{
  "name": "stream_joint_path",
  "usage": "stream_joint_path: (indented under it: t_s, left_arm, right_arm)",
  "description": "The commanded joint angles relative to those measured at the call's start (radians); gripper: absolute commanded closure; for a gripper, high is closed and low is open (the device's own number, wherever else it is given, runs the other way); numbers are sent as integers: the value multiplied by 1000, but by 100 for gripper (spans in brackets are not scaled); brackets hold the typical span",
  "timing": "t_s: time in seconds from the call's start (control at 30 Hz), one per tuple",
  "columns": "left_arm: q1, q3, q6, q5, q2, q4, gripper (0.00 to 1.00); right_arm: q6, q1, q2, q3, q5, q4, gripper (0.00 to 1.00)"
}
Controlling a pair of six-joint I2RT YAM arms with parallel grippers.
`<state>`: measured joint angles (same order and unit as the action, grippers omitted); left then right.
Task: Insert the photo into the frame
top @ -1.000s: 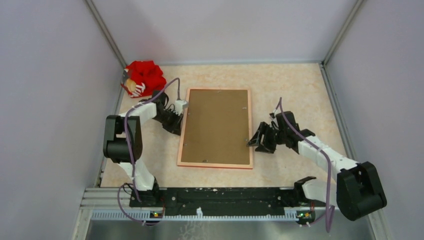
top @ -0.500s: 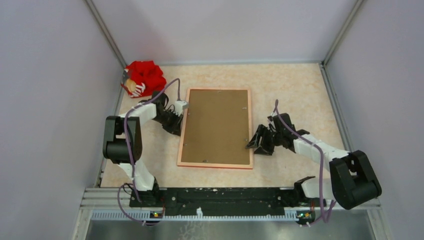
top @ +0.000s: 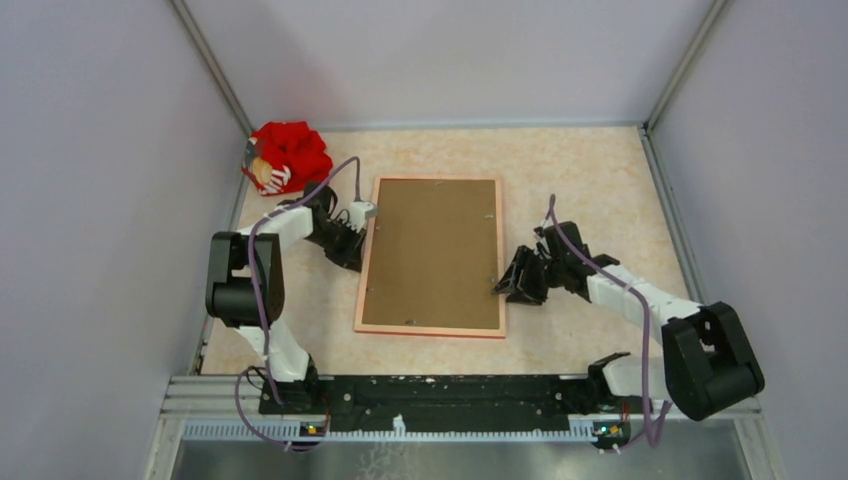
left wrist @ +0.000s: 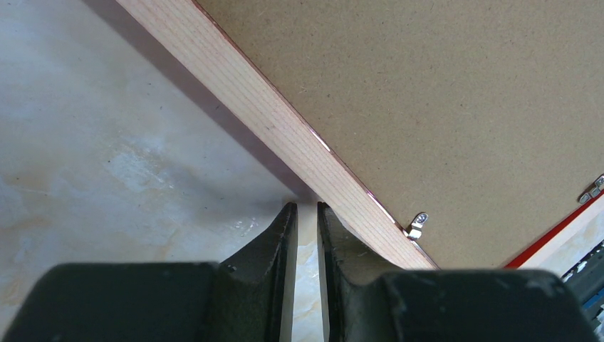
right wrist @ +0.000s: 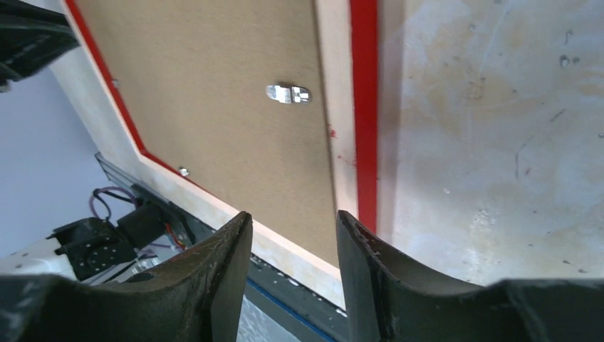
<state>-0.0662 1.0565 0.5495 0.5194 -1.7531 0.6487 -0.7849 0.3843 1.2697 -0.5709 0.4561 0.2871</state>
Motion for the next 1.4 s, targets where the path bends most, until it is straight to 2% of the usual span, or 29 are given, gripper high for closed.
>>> stream_joint_path:
  t_s: [0.0,0.27,0.73,1.37]
  left_arm:
    - [-7,-29,7,7,-9,32,77]
    - [-7,-26,4,13,-8,32,77]
    - [-7,-22,3,15,0,36,77]
    - [-64,-59,-7,47,-1,8,79]
  right_arm:
    - [2,11,-68,-61,-3,24,54]
    - [-47,39,-49,10,41,-42,57]
    - [-39,53,5,70,21,-83,57]
    - [-84,139,93,35,-17,-148,58]
